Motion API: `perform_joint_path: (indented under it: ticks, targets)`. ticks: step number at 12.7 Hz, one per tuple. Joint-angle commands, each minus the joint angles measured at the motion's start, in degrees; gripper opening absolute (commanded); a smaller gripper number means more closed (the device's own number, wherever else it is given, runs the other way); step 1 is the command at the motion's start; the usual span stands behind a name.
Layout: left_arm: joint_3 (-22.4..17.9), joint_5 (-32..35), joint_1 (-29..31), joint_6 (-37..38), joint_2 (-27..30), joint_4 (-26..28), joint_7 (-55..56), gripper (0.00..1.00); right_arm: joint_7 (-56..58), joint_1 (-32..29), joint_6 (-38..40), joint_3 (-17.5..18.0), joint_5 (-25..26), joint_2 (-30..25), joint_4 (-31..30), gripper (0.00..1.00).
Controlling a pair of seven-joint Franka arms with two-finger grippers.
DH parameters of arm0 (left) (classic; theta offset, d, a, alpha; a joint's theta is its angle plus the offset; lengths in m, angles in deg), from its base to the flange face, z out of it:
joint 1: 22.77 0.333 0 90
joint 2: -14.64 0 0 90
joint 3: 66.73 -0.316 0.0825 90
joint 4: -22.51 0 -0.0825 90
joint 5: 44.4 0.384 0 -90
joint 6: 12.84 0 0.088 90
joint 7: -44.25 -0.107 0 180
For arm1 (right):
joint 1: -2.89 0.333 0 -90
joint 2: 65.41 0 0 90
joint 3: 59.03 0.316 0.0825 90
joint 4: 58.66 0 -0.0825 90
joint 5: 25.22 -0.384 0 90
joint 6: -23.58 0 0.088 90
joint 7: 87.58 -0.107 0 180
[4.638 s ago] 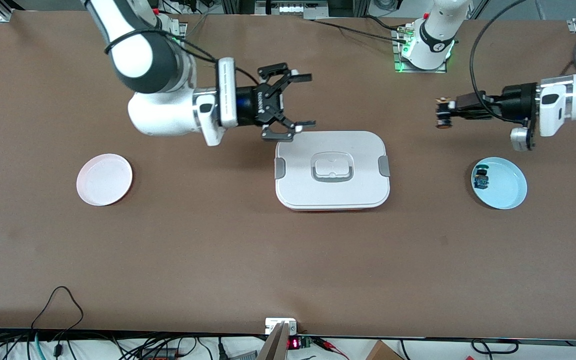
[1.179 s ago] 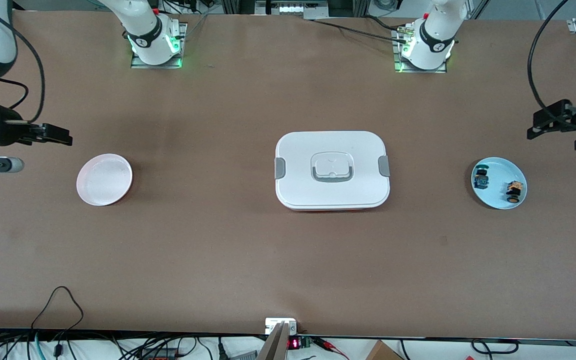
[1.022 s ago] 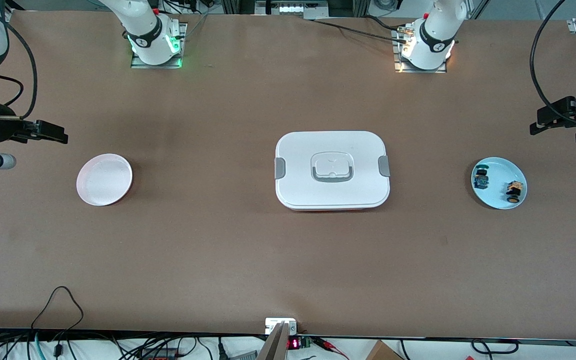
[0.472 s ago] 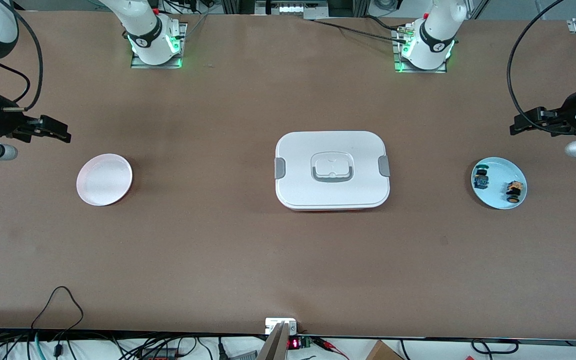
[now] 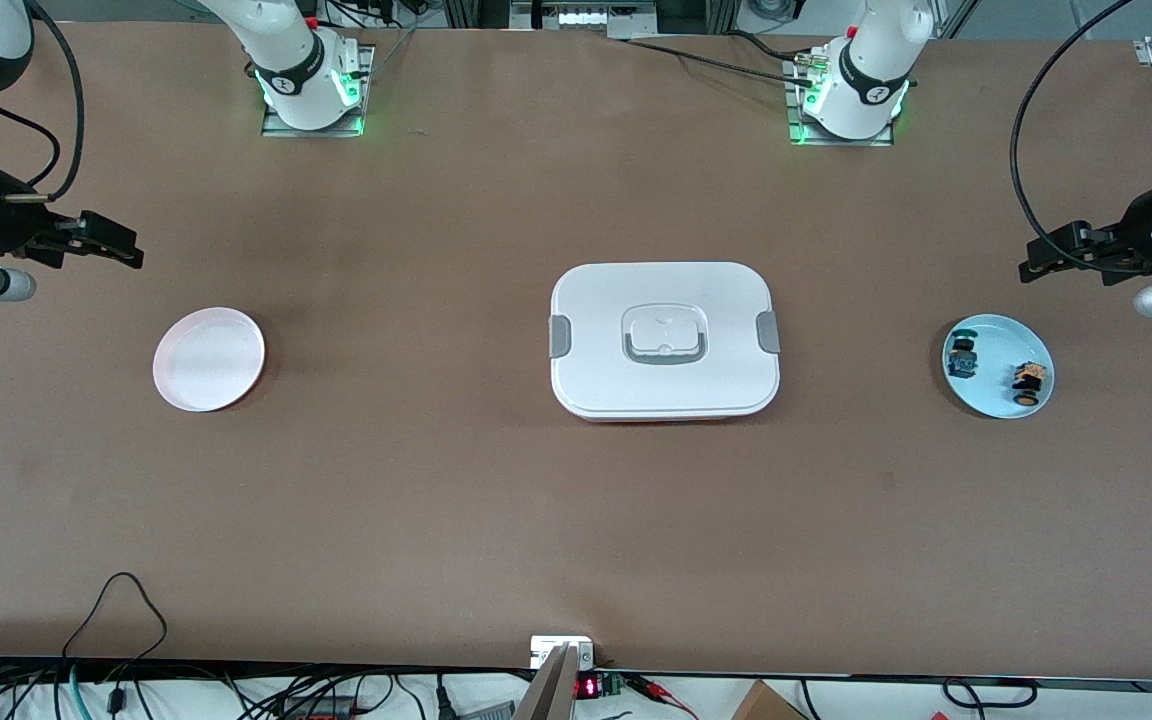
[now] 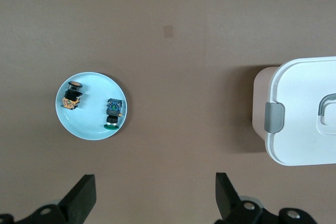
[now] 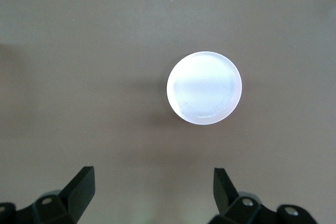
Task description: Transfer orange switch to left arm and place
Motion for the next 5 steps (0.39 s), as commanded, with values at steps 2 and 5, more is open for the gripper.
perform_joint_path:
  ticks: [2,5]
  targets:
    - [-0.39,-0.52,0.18,-0.21,0.71,-0.34,0.33,1.0,-0.12,-0.05,0.8,0.44,0.9,-1.1,0.69,1.0]
    - [-0.31,-0.43,0.0,-0.04,0.62,-0.34,0.42,1.0,-0.55,-0.14,0.8,0.35,0.46,-1.36,0.87,1.0]
